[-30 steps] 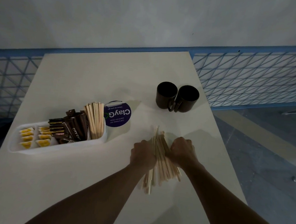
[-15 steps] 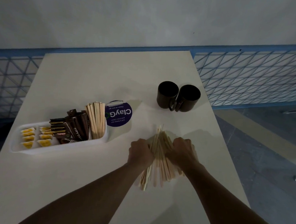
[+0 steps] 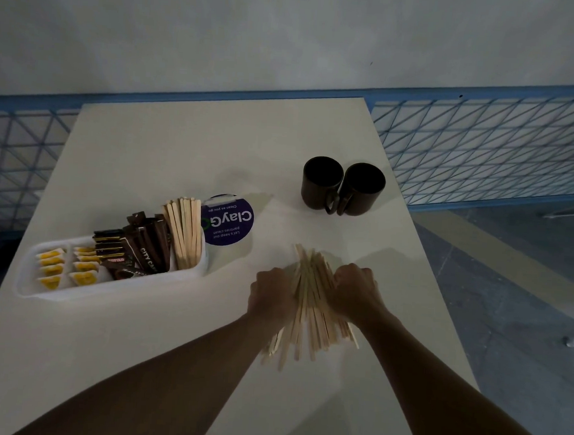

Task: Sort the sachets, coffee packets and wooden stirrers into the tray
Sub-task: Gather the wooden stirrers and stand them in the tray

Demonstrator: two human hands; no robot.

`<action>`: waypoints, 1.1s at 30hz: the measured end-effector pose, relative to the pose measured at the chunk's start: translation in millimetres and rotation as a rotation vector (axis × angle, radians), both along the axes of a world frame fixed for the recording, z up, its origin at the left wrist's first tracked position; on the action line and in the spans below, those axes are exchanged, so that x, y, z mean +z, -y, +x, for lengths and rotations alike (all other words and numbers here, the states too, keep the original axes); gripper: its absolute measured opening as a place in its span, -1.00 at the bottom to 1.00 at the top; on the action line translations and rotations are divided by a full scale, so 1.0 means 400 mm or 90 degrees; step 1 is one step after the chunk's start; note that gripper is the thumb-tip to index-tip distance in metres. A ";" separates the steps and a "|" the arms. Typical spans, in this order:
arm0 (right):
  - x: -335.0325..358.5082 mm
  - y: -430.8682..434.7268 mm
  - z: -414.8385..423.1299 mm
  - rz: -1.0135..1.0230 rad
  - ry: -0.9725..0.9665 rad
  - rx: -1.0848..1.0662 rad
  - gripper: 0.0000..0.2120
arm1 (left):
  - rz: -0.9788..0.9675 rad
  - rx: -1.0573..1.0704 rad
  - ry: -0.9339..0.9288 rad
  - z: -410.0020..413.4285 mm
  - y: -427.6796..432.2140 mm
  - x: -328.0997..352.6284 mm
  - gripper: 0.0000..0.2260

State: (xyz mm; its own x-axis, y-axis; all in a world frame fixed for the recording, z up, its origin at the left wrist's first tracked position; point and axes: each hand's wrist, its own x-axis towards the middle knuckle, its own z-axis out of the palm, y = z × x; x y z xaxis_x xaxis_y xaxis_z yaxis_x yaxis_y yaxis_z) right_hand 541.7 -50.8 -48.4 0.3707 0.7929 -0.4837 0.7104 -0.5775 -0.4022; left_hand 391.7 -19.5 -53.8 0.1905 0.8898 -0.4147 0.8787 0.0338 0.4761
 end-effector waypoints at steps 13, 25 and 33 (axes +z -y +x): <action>0.035 0.011 0.011 -0.008 -0.081 -0.028 -0.90 | -0.046 -0.001 0.086 -0.028 -0.015 0.057 -0.73; 0.008 0.009 0.020 0.096 -0.188 -0.153 -0.77 | -0.056 0.040 0.125 -0.029 -0.032 0.058 -0.76; 0.003 0.008 0.011 0.184 -0.291 -0.252 -0.85 | -0.102 0.171 0.262 -0.044 -0.048 0.046 -0.80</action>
State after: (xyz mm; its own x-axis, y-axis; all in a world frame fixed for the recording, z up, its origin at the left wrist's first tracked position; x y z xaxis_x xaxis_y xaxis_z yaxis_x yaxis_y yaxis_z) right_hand 546.0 -53.9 -47.1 0.4678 0.7611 -0.4493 0.1886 -0.5826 -0.7906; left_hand 374.1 -0.3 -35.3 0.1401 0.8609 -0.4891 0.5697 0.3339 0.7510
